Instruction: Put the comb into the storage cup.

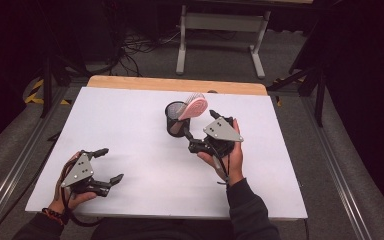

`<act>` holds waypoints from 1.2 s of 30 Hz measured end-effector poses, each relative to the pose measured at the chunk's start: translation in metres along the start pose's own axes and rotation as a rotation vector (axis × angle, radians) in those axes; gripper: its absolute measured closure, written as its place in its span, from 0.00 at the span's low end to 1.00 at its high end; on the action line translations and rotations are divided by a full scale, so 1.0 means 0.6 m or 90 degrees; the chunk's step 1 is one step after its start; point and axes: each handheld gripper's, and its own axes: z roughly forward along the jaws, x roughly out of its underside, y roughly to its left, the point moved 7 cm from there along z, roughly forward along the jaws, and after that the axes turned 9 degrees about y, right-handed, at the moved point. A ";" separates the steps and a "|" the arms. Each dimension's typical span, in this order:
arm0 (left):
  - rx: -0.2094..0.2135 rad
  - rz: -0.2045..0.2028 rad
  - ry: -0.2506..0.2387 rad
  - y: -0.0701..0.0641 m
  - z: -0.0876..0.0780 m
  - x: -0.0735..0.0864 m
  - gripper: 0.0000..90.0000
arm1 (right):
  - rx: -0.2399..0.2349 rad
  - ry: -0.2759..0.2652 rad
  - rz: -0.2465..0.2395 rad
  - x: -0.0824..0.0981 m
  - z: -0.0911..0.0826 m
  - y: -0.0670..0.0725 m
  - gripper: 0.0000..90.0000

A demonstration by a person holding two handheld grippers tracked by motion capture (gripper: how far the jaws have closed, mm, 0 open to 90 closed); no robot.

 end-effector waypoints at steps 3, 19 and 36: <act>0.000 0.001 0.001 0.000 0.000 0.000 0.08 | 0.009 -0.002 -0.013 0.001 -0.007 0.001 0.09; 0.001 0.003 -0.002 0.001 -0.001 -0.001 0.08 | 0.015 -0.012 -0.045 0.010 -0.038 0.006 0.08; 0.005 0.009 0.002 -0.001 -0.001 0.000 0.08 | 0.025 -0.010 -0.039 0.025 -0.058 -0.002 0.08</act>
